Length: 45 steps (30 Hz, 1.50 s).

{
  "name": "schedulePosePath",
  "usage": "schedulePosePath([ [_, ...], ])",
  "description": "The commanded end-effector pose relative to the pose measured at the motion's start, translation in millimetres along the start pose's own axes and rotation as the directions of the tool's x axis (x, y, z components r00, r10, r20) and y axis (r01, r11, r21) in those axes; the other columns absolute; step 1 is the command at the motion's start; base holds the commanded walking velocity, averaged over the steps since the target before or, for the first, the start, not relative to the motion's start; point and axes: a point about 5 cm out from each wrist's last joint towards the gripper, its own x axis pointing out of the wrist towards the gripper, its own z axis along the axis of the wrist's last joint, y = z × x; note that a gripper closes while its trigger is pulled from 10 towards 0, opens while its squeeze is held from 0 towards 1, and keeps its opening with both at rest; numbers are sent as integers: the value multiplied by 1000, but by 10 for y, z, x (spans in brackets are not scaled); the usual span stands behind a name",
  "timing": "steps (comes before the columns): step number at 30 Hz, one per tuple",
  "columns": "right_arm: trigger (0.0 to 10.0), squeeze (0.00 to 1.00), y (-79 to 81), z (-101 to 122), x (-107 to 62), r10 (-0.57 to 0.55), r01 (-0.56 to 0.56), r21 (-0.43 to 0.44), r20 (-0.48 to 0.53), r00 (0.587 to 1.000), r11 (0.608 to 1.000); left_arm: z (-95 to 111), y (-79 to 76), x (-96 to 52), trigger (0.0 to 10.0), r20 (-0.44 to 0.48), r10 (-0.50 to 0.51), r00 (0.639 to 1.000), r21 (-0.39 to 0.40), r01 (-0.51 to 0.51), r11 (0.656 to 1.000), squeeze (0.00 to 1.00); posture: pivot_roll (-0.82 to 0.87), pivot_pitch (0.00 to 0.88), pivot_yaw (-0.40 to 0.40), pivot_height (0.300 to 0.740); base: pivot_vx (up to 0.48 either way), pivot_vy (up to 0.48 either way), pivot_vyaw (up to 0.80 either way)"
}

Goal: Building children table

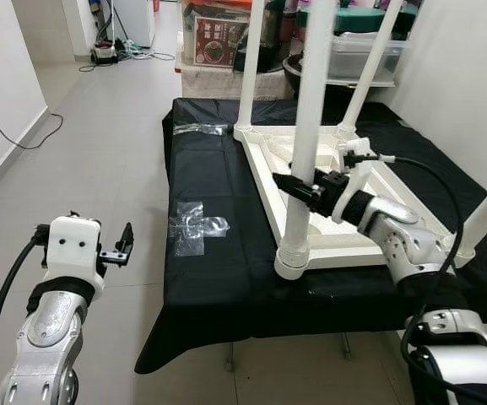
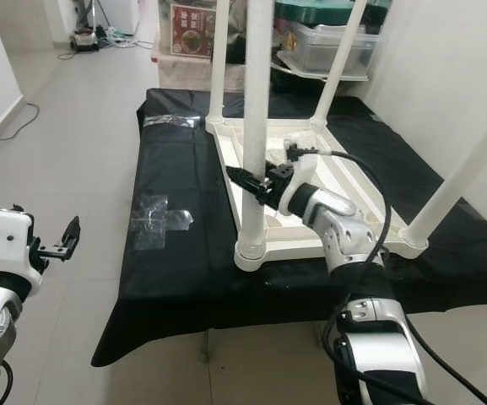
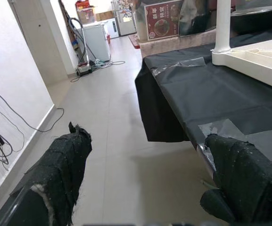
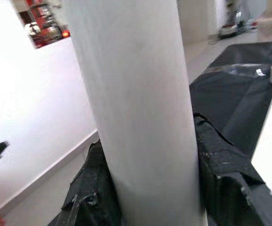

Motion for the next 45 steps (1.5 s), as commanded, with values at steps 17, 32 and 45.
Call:
schedulePosePath([
  [17, 0, 0, -59, -155, -68, -88, 91, -42, 69, 994, 995, -22, -26, 3, 10000, 2, -30, 1000, 36, 29, 999, 0, 109, 0, -93, 740, 0, 0, 0],
  [32, 0, 0, 245, -215, -144, -142, 185, -166, 242, 960, 969, -20, 8, -10, 10000, 4, -30, 1000, 33, 29, 999, 0, 109, 0, -78, 740, 0, 0, 0],
  [45, 0, 0, 416, -435, -221, -149, 184, -138, 232, 961, 973, 0, 36, 15, 10000, 9, -38, 999, 32, 38, 999, 0, 118, 0, -68, 740, 0, 0, 0],
])
